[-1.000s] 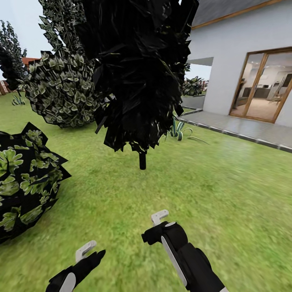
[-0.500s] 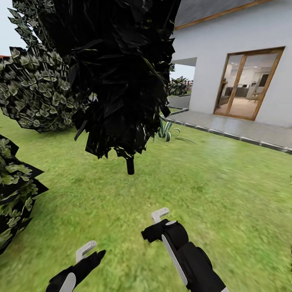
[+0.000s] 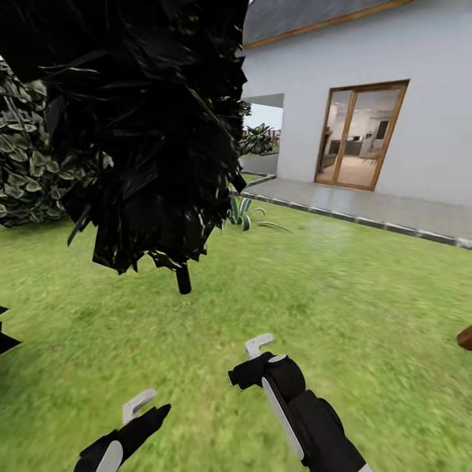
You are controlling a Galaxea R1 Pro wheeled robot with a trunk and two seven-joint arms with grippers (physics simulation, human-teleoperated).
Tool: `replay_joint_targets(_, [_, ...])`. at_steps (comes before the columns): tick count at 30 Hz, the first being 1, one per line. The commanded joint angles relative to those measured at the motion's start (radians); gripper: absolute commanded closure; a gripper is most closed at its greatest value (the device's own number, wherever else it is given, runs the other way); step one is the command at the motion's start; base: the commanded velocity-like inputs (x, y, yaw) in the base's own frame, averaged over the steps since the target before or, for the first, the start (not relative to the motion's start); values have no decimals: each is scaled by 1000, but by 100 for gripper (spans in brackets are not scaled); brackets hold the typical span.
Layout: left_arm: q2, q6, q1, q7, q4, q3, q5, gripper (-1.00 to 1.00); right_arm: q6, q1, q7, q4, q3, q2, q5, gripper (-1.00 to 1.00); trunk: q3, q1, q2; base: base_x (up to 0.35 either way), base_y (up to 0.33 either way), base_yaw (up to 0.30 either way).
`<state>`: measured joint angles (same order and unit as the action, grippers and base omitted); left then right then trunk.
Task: Take the three Easter eggs out of the wicker basket on the lawn in the garden, then place them on the lawn next to a single tree (choose any tree) so that all three eggs are next to the same tree and none are left in the basket.
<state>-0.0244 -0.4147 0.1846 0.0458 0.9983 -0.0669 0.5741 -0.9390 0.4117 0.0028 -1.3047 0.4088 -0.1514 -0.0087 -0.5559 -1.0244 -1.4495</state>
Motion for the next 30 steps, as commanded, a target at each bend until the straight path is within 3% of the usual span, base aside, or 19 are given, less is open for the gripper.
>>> replay_joint_targets(1, [0, -6, 0, 5, 2, -1, 10, -100, -5, 1, 0, -1, 0, 0, 0, -100, -1, -1, -1, 329, 0, -265])
replay_joint_targets(30, [0, -4, 0, 4, 2, 1, 10, -100, -7, 5, 0, -16, -12, 2, 1, -100, -1, -1, -1, 330, 0, -263])
